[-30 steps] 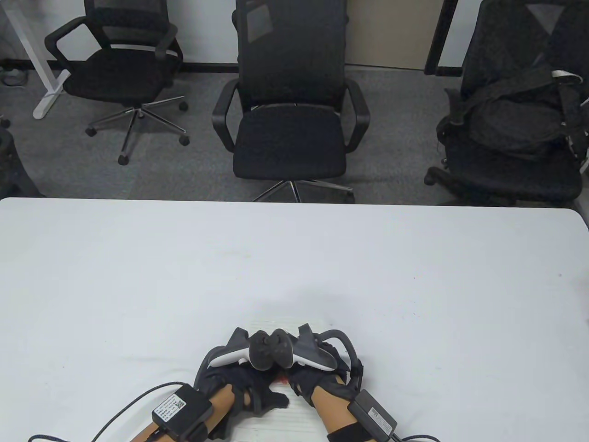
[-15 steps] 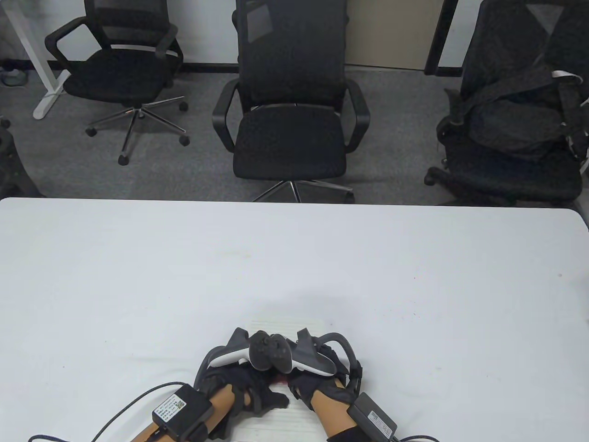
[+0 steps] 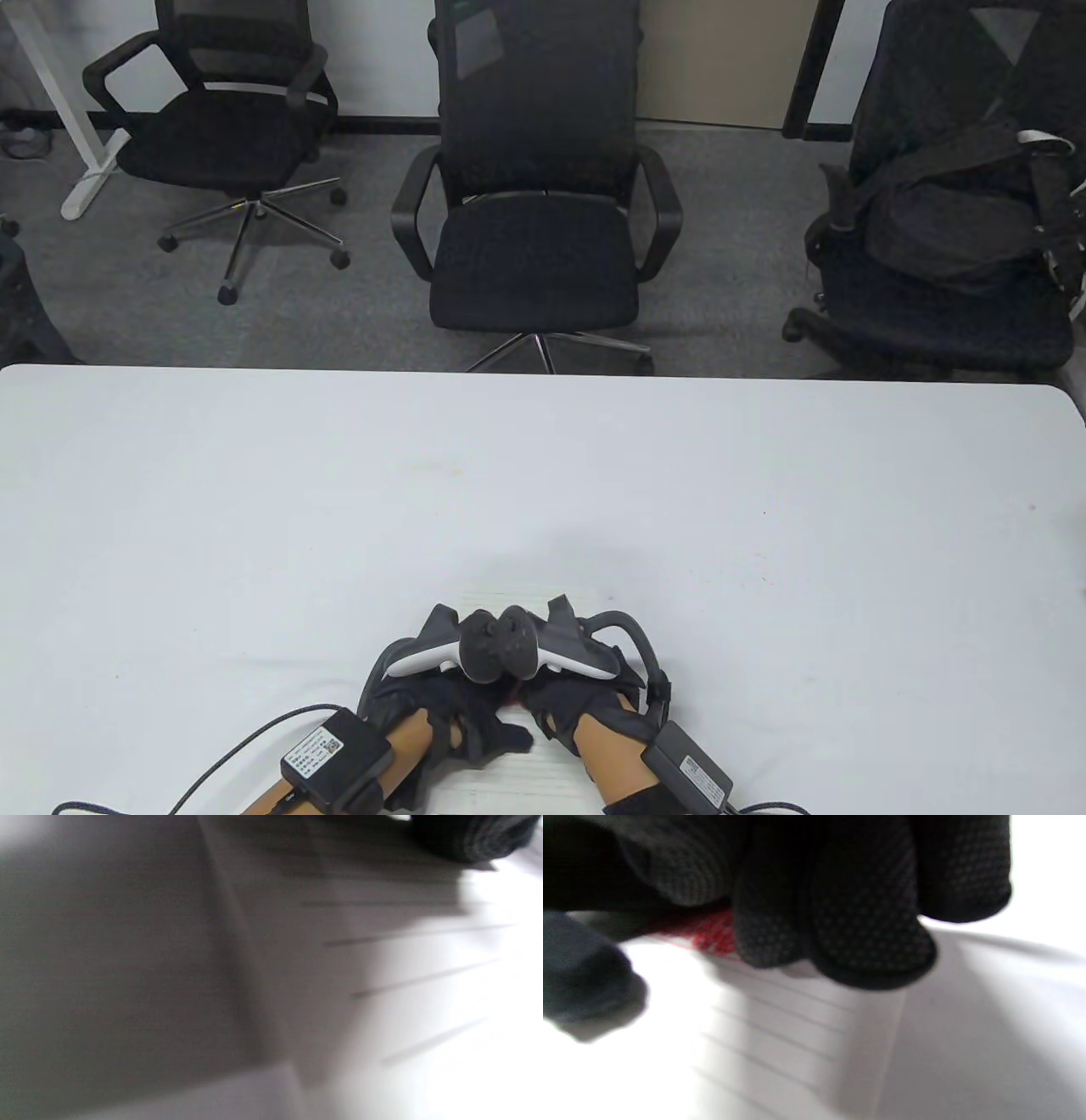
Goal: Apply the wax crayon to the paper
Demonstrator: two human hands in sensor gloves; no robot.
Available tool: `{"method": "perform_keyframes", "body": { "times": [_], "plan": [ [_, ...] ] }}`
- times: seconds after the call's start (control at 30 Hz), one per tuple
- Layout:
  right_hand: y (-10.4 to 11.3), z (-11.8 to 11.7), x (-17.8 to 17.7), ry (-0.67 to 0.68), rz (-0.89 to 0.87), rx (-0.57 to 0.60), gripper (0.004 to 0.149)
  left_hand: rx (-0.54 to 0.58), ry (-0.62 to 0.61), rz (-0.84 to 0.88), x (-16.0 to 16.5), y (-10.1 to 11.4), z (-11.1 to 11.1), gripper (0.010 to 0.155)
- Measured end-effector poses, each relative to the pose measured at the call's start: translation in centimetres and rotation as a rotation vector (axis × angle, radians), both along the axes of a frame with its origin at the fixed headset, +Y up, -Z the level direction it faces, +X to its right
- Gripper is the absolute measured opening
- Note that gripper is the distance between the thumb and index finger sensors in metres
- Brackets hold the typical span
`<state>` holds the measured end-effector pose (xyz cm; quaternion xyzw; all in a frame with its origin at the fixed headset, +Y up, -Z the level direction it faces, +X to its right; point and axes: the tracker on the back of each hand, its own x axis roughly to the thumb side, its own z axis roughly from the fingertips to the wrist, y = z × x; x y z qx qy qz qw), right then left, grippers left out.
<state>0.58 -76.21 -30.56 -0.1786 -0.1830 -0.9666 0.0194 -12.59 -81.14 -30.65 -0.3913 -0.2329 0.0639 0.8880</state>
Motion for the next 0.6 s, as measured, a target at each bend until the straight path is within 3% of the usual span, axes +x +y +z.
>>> {"method": "perform_keyframes", "body": {
  "times": [0.2,0.3,0.4,0.6],
  "plan": [
    [-0.13,-0.04,0.53,-0.029,-0.047,0.214,0.043,0.001,0.000,-0.001,0.01,0.00,0.00,0.103],
    [-0.04,-0.09,0.48,-0.011,-0.041,0.146,0.042,0.000,0.000,-0.001,0.00,0.00,0.00,0.103],
    [-0.03,-0.04,0.11,-0.008,-0.029,-0.022,0.042,0.000,0.000,-0.001,0.00,0.00,-0.01,0.103],
    [0.24,-0.02,0.26,-0.015,-0.024,-0.031,0.043,0.000,0.000,-0.001,-0.01,0.00,-0.01,0.102]
  ]
}}
